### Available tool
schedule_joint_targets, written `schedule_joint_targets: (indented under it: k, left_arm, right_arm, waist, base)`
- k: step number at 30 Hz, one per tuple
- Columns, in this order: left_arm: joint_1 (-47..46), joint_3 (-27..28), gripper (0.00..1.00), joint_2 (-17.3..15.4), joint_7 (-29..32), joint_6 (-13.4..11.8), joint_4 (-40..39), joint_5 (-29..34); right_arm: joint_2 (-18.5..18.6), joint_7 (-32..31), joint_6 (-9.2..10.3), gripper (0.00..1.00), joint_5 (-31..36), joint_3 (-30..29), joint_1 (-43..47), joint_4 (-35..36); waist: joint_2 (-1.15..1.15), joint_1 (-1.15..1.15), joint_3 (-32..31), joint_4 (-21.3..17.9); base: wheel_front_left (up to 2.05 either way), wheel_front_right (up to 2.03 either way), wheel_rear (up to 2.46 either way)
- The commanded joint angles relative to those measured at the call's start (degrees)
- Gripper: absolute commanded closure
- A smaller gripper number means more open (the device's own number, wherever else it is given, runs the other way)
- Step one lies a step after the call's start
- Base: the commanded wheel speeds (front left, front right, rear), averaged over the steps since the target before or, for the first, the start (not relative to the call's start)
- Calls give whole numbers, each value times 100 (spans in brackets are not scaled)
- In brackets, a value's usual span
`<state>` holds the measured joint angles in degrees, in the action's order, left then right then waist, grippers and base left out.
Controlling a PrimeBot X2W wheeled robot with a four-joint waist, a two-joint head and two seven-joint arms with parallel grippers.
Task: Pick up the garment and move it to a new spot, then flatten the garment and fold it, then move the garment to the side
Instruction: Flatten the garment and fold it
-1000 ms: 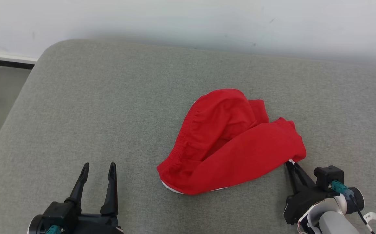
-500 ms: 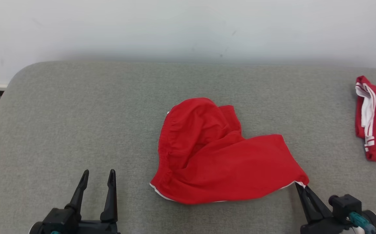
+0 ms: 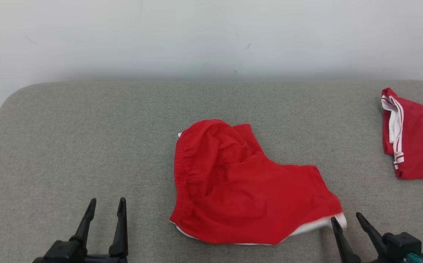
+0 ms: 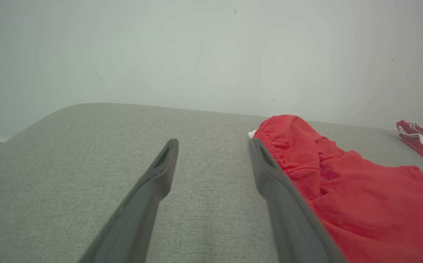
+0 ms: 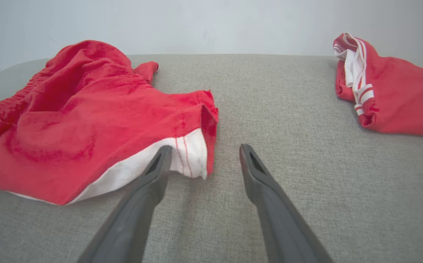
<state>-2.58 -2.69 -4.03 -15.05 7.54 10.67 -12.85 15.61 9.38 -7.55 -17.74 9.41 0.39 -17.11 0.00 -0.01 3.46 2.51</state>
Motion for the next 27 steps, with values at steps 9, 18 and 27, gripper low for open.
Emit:
schedule_joint_targets:
  k: [9, 18, 27]
  left_arm:
    - [150, 107, 0, -90, -17, -12, -12, 20]
    - [260, 65, 0, -122, -17, -12, -100, 89]
    - [399, -5, 0, -324, -17, -12, -221, 48]
  right_arm:
    - [-165, 244, 16, 0, 158, -312, 75, 347]
    - [-506, 505, 16, 0, 309, -686, 195, 659]
    - [-722, 585, 16, 0, 426, -811, 322, 810]
  waist:
    - [0, 1, -219, -157]
    - [0, 1, -269, -203]
    - [0, 1, -188, -175]
  base:
    - [0, 0, 0]
    - [0, 0, 0]
    - [0, 0, 0]
